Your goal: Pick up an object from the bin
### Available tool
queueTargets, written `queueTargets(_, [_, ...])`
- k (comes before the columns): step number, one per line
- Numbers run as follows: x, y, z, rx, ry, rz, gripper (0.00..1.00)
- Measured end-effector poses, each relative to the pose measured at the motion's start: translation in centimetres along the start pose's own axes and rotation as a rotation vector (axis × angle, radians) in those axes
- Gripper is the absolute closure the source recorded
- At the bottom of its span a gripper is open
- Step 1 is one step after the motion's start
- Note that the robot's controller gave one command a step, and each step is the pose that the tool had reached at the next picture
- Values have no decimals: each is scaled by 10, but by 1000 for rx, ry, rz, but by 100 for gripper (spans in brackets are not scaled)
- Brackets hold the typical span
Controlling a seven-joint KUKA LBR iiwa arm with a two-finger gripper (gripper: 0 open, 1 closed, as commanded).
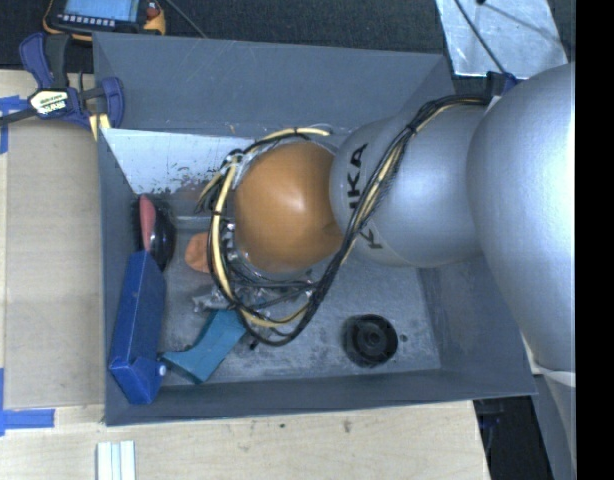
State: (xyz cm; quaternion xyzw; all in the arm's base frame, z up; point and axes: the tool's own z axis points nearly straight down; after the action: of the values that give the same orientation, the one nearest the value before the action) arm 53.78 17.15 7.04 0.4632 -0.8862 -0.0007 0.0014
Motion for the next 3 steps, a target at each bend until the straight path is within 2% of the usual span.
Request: queueTargets(3, [1, 1, -14, 0, -2, 1, 100])
